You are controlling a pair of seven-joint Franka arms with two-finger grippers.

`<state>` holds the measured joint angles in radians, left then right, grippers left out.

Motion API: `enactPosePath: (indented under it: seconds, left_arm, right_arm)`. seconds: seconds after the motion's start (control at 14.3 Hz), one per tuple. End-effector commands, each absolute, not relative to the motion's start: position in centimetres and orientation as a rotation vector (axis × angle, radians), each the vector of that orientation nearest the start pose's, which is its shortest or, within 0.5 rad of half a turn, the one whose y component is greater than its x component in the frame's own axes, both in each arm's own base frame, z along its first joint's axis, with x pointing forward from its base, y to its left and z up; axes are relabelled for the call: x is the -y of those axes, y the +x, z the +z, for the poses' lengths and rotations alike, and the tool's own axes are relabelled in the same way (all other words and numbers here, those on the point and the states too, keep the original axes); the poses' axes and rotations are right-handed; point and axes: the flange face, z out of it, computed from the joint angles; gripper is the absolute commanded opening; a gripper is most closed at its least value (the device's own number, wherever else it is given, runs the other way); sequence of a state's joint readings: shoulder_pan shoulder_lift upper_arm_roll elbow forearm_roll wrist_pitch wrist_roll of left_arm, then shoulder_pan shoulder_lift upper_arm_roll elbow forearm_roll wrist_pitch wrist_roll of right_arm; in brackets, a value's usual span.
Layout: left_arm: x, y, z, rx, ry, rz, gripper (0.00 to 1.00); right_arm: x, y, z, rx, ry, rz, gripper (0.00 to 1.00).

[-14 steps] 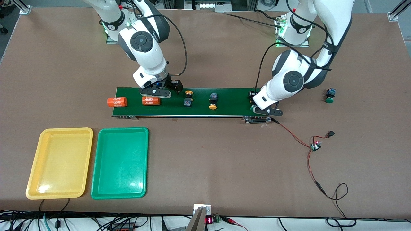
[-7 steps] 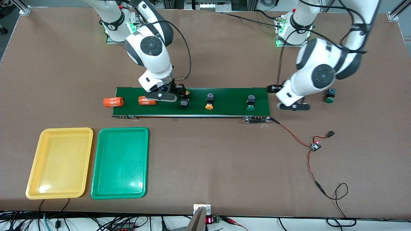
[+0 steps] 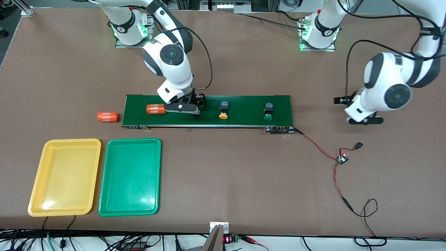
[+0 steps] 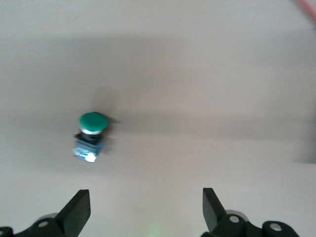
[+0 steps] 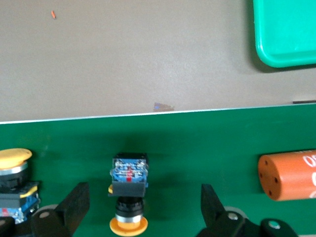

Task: Sort buttons by color to trays
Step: 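Lift the yellow button with the right gripper while the left gripper grasps a green button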

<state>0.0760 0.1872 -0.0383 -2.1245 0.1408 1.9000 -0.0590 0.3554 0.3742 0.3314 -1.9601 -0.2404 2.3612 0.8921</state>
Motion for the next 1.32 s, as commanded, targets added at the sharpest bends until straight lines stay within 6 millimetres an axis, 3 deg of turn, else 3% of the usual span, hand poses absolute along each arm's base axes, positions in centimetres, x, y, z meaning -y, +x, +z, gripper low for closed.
enactPosePath:
  seconds: [0.0,0.14,0.21,0.42,0.63,0.7,0.91,1.05,1.25]
  left_arm:
    - [-8.2,50.5,27.4,-0.116,-2.987,0.621,1.0]
    - [-10.9,48.8,25.3,-0.288,-3.02,0.574,1.0]
    - [-12.4,47.9,24.4,-0.375,-3.03,0.542,1.0]
    - [-14.6,45.9,22.4,-0.55,-3.03,0.453,1.0]
    - [-15.7,44.2,20.5,-0.579,-3.028,0.381,1.0]
    - [-15.8,43.6,19.6,-0.584,-3.028,0.377,0.99]
    - [-15.3,42.2,17.9,-0.597,-3.028,0.353,0.91]
    - [-15.2,41.9,17.4,-0.599,-3.03,0.369,0.77]
    - [-15.2,42.0,17.5,-0.599,-3.029,0.365,0.43]
  right_arm:
    - [-38.7,49.4,27.7,-0.105,-3.122,-0.137,1.0]
    - [-39.1,49.3,26.4,-0.09,-3.116,-0.131,1.0]
    - [-39.0,49.3,26.0,-0.09,-3.126,-0.131,0.94]
    - [-38.9,49.2,25.9,-0.07,-3.134,-0.127,0.58]
    - [-38.4,49.4,25.6,-0.082,-3.144,-0.123,0.18]
    - [-38.4,49.3,25.5,-0.082,-3.146,-0.119,0.11]
    - [-37.5,49.8,25.7,-0.061,-3.161,-0.119,0.0]
    - [-35.0,51.9,28.3,-0.03,-3.184,-0.164,0.0]
    - [-28.4,56.4,35.0,-0.01,-3.241,-0.175,0.0]
